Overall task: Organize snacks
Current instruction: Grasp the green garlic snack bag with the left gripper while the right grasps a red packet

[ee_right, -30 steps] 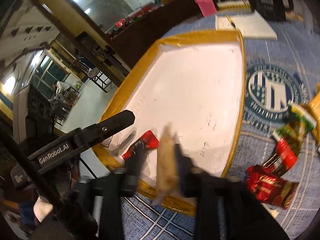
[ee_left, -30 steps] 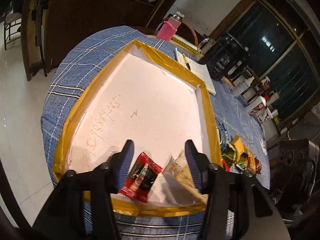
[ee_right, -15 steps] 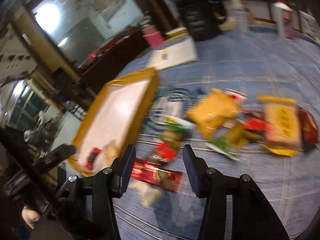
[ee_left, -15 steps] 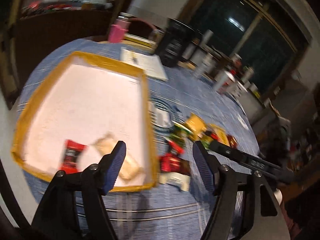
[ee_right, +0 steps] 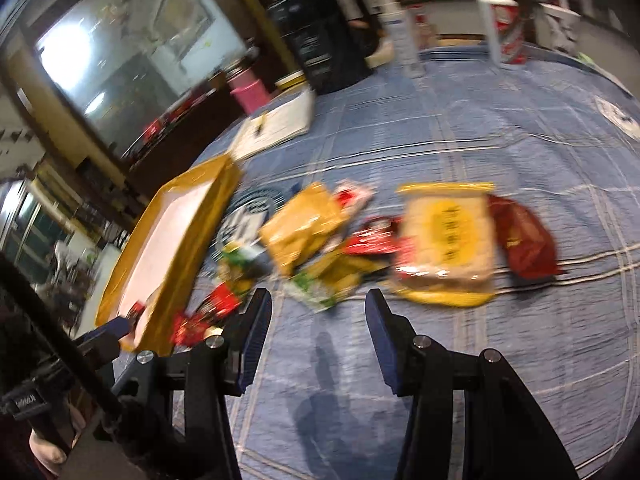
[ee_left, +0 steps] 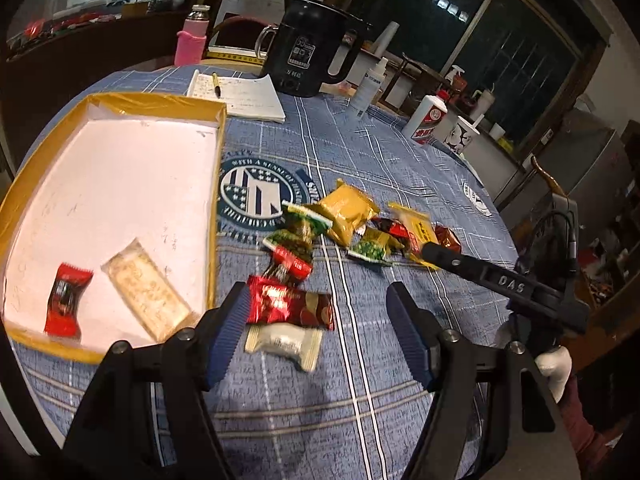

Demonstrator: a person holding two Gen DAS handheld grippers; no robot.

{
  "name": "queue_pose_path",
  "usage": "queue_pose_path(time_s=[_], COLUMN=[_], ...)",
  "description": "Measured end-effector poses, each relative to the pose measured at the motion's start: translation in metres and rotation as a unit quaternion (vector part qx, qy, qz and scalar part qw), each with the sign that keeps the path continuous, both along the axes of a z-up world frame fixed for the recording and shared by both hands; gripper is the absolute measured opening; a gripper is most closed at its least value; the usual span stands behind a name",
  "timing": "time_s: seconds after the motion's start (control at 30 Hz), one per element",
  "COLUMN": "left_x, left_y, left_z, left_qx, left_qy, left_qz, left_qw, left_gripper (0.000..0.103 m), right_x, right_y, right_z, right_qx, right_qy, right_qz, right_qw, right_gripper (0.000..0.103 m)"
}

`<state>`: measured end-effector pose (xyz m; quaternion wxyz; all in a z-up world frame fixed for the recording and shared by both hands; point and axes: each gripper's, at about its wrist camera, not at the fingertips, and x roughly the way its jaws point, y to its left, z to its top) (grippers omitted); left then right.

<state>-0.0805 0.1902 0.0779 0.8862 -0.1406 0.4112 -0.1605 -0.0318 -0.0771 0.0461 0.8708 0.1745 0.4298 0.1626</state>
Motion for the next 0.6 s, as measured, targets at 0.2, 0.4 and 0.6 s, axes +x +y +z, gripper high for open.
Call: queue_pose_path(time_s=[0.2, 0.4, 0.6], left_x=[0.035, 0.061, 0.082], left_y=[-0.004, -0.016, -0.023], left_z=[-0.005, -0.019, -0.036], left_qx=[0.003, 0.007, 0.011], left_qy=[0.016, 0.044, 0.071], left_qz=[0.01, 0.004, 0.009], left_qw=[0.9998, 0.999, 0.9974], left_gripper=[0.072, 0.072, 0.075], right_x=[0.003, 0.012, 0.028], right_y=[-0.053, -0.091, -0.11], right_z=[0.004, -0.003, -0.009], right_qx=[0.011, 0.014, -0.009], right_qy=[-0.006, 0.007, 0.009], right_qz=[-0.057, -0.089, -0.123], right_qw=[0.998, 0.996, 0.992], right_gripper=[0.05, 0.05, 0.053])
